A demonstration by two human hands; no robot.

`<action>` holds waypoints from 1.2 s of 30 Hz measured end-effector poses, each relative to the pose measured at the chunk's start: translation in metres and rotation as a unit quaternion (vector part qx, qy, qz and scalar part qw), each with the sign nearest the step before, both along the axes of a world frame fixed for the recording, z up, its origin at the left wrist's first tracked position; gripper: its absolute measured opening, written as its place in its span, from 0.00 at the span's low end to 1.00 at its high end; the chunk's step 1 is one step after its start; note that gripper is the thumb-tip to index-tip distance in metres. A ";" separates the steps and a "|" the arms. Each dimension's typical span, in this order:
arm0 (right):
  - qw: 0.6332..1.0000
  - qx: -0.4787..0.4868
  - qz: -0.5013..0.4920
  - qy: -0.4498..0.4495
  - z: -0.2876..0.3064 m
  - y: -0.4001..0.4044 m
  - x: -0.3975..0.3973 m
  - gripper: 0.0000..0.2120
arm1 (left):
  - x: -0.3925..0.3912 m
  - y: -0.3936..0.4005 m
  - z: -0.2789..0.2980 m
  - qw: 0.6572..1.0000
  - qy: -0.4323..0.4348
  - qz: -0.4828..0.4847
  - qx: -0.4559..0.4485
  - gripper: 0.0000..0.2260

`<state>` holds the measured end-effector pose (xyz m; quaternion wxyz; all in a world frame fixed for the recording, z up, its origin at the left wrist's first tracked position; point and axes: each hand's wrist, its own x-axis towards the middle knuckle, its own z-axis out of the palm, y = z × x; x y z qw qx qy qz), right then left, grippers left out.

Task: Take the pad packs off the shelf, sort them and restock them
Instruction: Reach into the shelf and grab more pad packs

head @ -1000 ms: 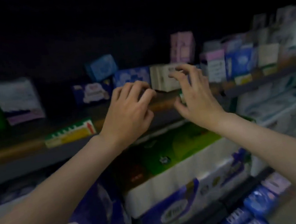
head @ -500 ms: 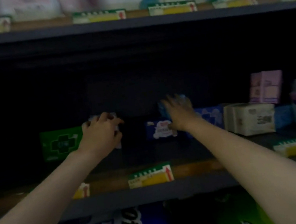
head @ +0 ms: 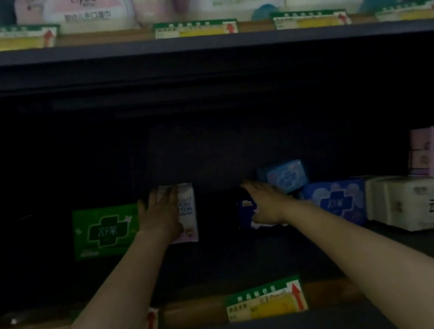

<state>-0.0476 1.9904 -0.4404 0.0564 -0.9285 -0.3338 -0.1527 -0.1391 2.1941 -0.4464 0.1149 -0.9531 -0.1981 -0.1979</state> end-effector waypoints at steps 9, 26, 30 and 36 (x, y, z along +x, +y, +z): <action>0.984 -0.113 -0.080 -0.109 -0.008 0.027 0.012 0.48 | 0.008 -0.008 -0.007 0.987 -0.093 -0.043 0.122 0.38; 0.960 0.267 -0.020 -0.083 0.067 -0.086 -0.087 0.30 | -0.046 -0.082 0.047 0.921 -0.298 -0.226 -0.104 0.33; 0.924 0.363 -0.059 -0.106 0.093 -0.164 -0.125 0.35 | -0.075 -0.173 0.065 0.865 -0.295 -0.367 -0.175 0.37; 0.920 0.307 -0.242 0.038 0.053 -0.307 -0.187 0.24 | -0.115 -0.317 0.020 0.813 -0.106 -0.519 -0.241 0.30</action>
